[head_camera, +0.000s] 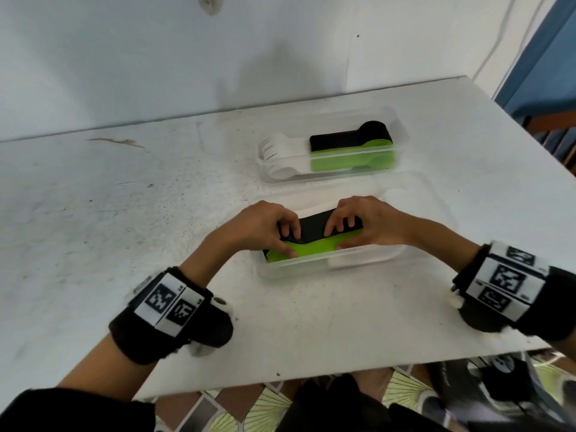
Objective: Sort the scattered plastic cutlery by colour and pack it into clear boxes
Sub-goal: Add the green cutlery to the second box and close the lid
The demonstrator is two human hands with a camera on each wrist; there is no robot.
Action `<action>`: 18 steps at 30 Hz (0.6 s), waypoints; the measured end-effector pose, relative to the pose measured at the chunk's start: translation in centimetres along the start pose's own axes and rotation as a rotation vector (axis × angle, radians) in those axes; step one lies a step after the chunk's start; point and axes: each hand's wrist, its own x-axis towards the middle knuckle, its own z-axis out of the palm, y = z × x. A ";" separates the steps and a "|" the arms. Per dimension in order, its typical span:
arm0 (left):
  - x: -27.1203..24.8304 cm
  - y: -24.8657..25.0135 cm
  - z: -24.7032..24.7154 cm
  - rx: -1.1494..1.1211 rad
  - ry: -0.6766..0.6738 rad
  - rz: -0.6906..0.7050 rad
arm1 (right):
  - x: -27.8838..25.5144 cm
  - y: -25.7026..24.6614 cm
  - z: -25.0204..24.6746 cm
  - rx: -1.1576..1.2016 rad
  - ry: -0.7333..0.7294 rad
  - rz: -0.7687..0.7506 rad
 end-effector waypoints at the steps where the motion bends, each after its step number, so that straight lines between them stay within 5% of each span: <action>1: 0.0 0.0 0.1 -0.007 -0.003 -0.005 | 0.0 -0.1 0.0 -0.001 -0.004 0.010; 18: -0.3 0.4 1.3 -0.093 0.092 -0.049 | 1.0 -1.0 -0.2 -0.047 -0.069 0.034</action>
